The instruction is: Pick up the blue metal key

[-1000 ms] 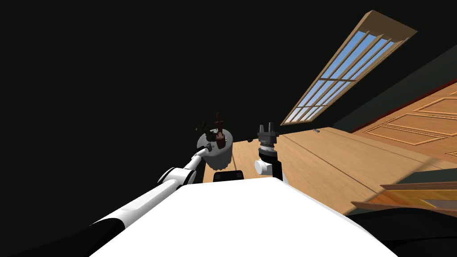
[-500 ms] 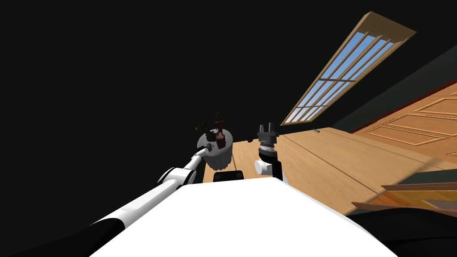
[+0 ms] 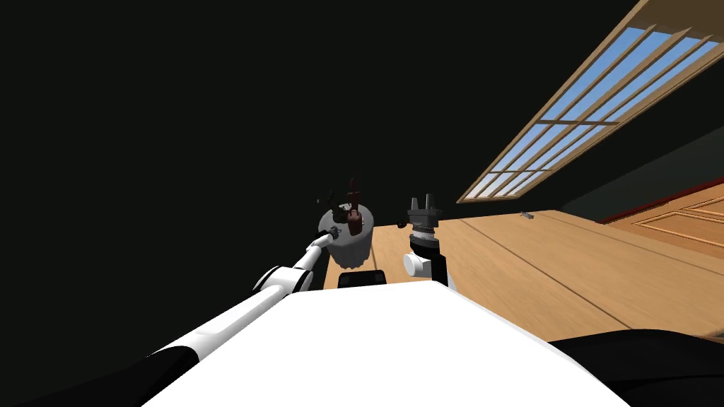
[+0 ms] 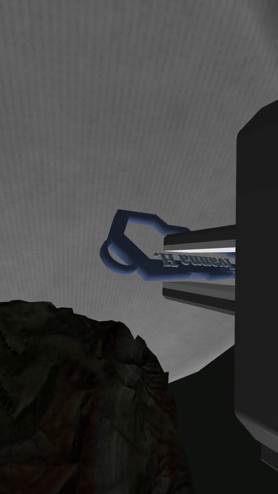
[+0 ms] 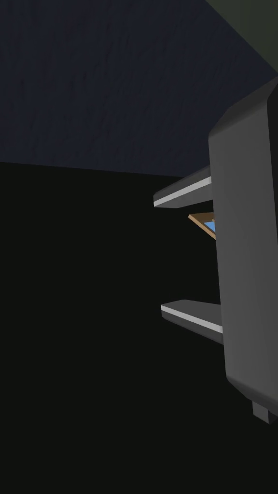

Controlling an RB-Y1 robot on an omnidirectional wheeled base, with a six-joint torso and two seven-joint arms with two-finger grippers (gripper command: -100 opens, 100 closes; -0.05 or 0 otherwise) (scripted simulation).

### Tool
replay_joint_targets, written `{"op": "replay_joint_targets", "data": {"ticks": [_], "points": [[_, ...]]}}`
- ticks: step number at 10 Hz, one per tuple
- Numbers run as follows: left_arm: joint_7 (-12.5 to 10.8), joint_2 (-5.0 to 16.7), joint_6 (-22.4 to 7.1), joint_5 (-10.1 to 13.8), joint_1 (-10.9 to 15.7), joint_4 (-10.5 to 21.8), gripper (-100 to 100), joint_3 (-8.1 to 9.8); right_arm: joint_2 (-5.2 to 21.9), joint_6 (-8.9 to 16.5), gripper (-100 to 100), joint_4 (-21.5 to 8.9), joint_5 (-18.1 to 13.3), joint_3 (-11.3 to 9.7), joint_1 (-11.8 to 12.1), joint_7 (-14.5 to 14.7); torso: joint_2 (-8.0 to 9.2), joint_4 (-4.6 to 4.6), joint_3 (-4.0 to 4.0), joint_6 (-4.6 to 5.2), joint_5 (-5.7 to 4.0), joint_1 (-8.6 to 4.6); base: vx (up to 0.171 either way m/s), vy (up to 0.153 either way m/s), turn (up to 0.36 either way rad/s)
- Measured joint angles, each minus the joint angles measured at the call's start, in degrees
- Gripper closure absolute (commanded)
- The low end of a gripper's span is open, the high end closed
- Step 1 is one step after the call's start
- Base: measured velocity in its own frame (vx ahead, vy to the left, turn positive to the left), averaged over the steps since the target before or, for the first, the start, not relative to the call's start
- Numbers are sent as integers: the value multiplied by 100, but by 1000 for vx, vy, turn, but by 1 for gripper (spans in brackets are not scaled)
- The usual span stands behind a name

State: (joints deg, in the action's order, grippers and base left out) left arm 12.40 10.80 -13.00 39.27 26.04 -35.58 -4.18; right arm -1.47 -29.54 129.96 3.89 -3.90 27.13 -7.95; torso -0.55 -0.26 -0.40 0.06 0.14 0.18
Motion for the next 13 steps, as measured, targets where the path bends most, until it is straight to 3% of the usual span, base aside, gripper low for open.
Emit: {"op": "replay_joint_targets", "data": {"ticks": [1, 3, 4, 5, 6, 7, 8, 11, 13], "points": [[-77, -124, -141, -301, -97, -253, 100, 72, 0, 0, 0, 0, 0, 0, 0, 0, 1, -1, 0, -6, -1, 3, 17, 10, 137], [-28, -322, -157, -373, 59, -126, 100, -27, 0, 0, 0, 0, 0, 0, 1, 0, -3, -1, -2, -4, -1, 1, 32, 25, 405], [159, -407, -31, -70, 279, 206, 100, -264, 0, 0, 0, 0, 0, 0, 1, 0, -9, -4, -6, -10, -1, 7, 29, 8, 98], [288, -425, 20, 158, 318, 309, 100, -349, 0, 0, 0, 0, 0, 0, -1, 0, -7, -4, -5, 2, 3, 3, 12, 5, -77], [120, -519, -119, -136, 159, 76, 100, -151, 0, 0, 0, 0, 0, -1, -1, 0, 1, -4, -2, 5, 4, -2, -4, -1, -32], [-21, -559, -243, -412, 88, -132, 100, -63, 0, 0, 0, 0, 0, -1, -1, 0, 5, 2, 3, 2, 2, -3, 5, 7, 206], [23, -611, -224, -460, 212, -40, 100, -133, 0, 0, 0, 0, 0, 0, 0, 0, 4, 1, 2, -4, 0, 1, 13, 5, 121], [74, -803, -297, -716, 220, -160, 100, -196, 0, 0, 0, 0, 0, 0, 0, 0, -1, -2, -1, -4, 2, 6, 20, 13, 189], [28, -901, -351, -920, 207, -236, 100, -150, 0, 0, 0, 0, 0, -1, -1, 0, 3, 0, 1, 3, 1, -1, 5, 1, -13]]}}
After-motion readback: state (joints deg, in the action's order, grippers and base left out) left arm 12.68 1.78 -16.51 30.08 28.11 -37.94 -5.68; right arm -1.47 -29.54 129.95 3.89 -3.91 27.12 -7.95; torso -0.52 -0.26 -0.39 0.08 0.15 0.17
